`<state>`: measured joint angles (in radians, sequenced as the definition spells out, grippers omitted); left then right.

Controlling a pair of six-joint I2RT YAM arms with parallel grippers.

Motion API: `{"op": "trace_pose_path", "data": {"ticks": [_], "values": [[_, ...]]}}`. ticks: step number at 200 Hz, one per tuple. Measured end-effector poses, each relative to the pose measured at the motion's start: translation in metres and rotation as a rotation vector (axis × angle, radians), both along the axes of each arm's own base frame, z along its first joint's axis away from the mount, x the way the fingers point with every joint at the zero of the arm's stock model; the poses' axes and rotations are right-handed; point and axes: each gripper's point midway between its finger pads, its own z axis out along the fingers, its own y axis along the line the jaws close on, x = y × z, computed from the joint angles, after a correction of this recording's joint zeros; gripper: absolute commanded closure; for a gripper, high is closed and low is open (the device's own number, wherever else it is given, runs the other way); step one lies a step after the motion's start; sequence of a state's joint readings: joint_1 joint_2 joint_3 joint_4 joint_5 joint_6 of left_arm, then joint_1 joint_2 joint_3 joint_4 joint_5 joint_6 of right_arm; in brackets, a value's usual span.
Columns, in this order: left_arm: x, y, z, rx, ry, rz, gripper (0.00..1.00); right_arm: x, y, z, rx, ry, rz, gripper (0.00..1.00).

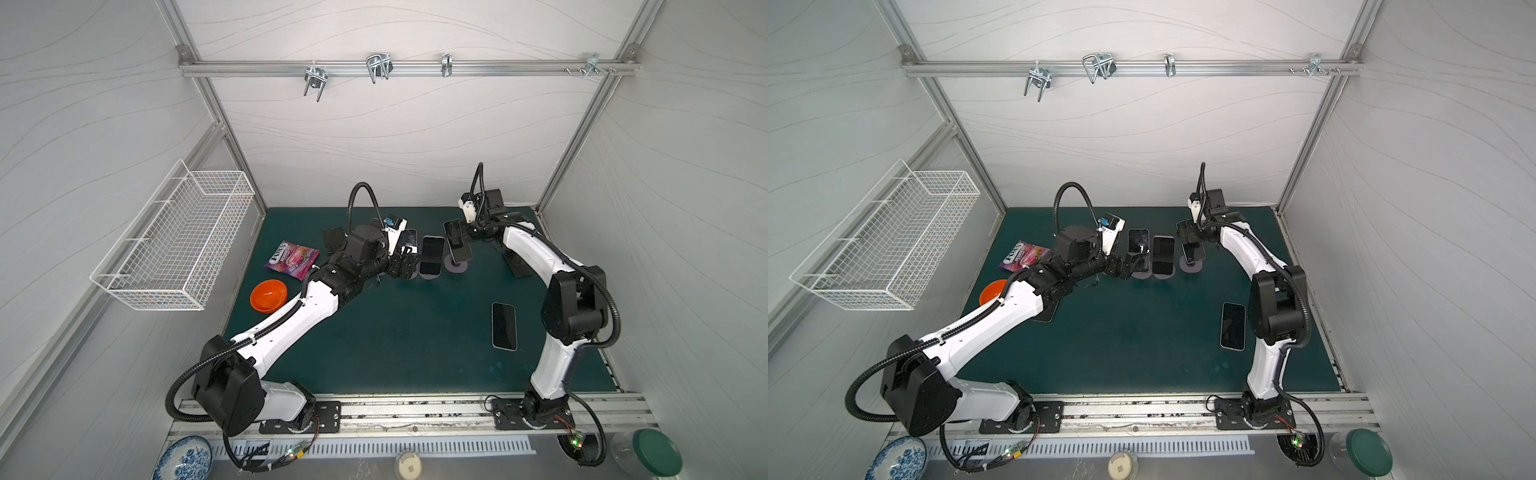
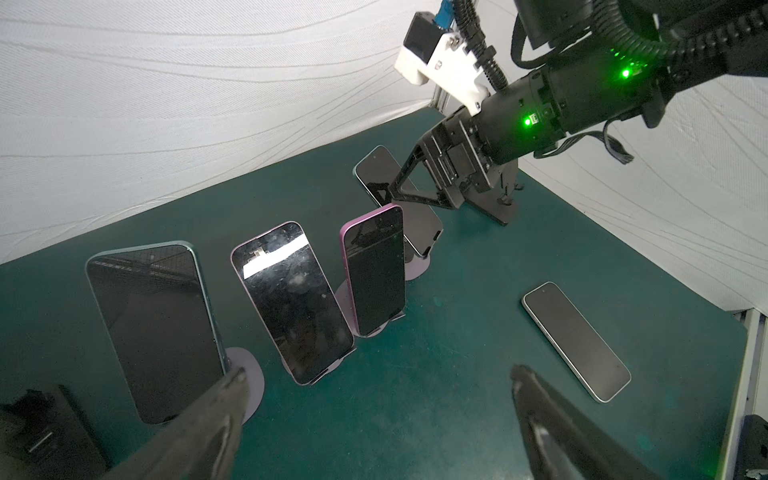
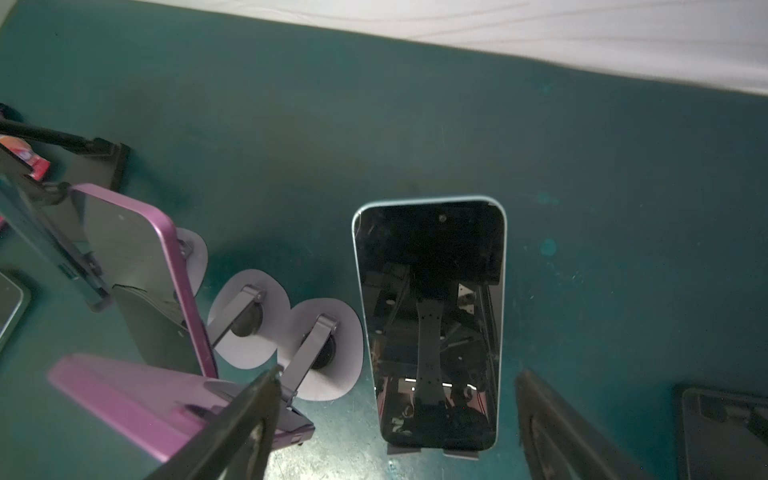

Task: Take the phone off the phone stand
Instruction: 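Close the right gripper on the top edge of the standing phone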

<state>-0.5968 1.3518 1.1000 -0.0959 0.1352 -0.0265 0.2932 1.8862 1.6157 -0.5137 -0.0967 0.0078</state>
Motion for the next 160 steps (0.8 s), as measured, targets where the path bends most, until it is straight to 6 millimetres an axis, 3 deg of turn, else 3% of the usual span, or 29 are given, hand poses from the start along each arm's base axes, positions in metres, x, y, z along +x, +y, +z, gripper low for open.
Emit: {"op": "trace_pose_path", "data": {"ticks": [88,160], "values": [[-0.002,0.001,-0.007,0.012,0.010,-0.002,0.01,0.013,-0.007,-0.018,-0.066,0.029,-0.027,0.05],[-0.003,0.002,-0.010,0.015,0.015,-0.006,0.01,0.021,0.003,-0.034,-0.077,0.053,-0.011,0.03]]}}
